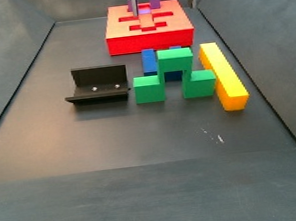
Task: Pick up the blue object. Move up. Place the blue object on the fixture. Regrasp the blue object. Move to above the board. Insert the blue object.
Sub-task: Pick up the blue object.
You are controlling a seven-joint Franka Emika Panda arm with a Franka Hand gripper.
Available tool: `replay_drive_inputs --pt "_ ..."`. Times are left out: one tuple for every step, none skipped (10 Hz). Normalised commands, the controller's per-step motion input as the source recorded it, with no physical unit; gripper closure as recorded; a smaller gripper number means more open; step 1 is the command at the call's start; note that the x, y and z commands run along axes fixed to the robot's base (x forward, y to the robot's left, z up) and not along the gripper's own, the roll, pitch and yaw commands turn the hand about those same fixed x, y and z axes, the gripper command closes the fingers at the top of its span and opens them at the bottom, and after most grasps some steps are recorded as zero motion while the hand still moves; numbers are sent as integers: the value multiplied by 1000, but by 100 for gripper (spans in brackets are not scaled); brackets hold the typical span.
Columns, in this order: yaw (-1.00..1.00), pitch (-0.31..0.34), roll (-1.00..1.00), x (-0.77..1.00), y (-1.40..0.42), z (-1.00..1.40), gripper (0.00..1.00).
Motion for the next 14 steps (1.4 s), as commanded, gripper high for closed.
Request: replay_drive_inputs --pt "0 -26 -13 0 -89 -131 0" --pt "0 -67 73 197 -591 -94 0" --pt "0 -67 111 289 -820 -160 0" --pt "0 -74 66 294 -794 -223 0" --pt "0 -71 49 391 -794 -220 0" --pt "0 -83 0 406 -617 -186 0" --pt "0 -60 0 523 -571 -163 0" --pt "0 -69 0 506 -534 -183 0" --pt "0 -66 0 463 -474 -197 0" --pt "0 -100 0 443 -489 -243 0" --pt "0 -163 0 306 -503 -469 0" --pt "0 -200 0 80 -357 -766 0" --pt "3 -180 -4 40 -60 -780 0" --pt "0 -134 14 94 -74 -763 0"
